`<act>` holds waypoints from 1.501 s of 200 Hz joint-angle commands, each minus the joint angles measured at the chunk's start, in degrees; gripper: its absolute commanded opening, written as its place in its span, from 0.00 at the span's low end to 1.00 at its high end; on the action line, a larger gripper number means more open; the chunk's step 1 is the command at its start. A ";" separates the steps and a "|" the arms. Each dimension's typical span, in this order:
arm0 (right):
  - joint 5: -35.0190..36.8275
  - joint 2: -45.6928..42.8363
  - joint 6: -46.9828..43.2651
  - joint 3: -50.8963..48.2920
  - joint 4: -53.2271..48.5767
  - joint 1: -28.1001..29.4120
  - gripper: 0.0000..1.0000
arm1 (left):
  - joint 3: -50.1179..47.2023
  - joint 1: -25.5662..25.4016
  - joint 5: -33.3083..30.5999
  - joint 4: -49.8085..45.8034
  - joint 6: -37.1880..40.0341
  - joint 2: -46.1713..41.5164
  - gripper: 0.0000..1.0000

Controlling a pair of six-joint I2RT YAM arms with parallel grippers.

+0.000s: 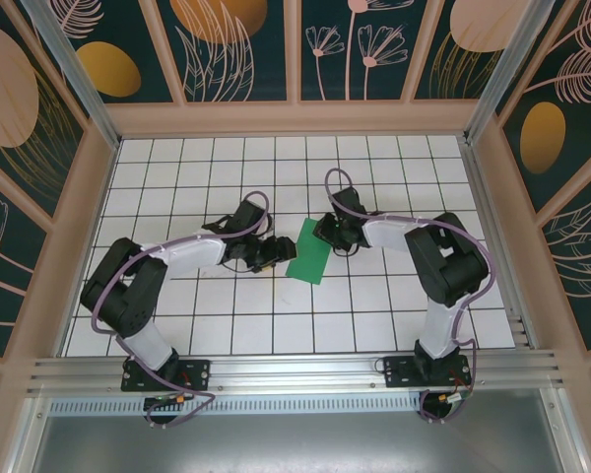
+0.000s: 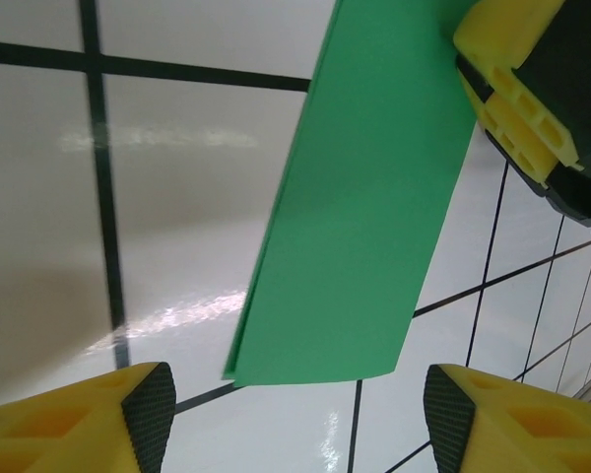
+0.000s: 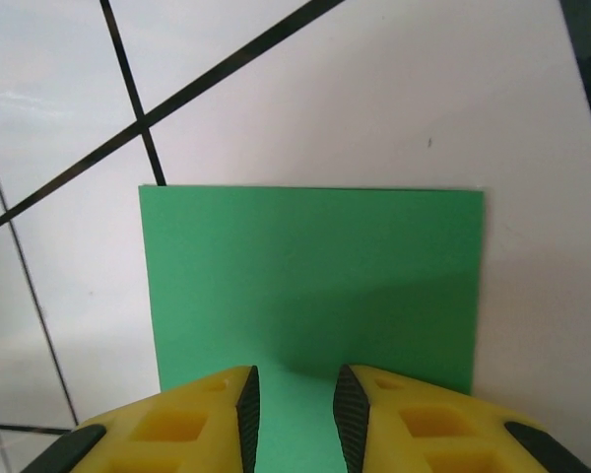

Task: Fold a paper plane with a square sheet of paper (pick it up from the middle)
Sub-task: Fold the triangle a second time at the center of the table.

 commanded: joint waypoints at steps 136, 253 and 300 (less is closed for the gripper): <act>-6.57 1.52 0.38 -7.72 0.81 -5.24 0.32 | 3.86 -2.64 4.30 2.80 -3.86 4.72 0.56; -11.75 1.75 -1.62 -6.92 1.01 -5.14 0.32 | 5.48 -2.68 12.01 15.68 -4.66 8.34 0.65; -14.16 0.15 -2.73 -6.49 1.22 -5.28 0.32 | 6.36 -2.65 11.40 16.77 -4.38 9.77 0.69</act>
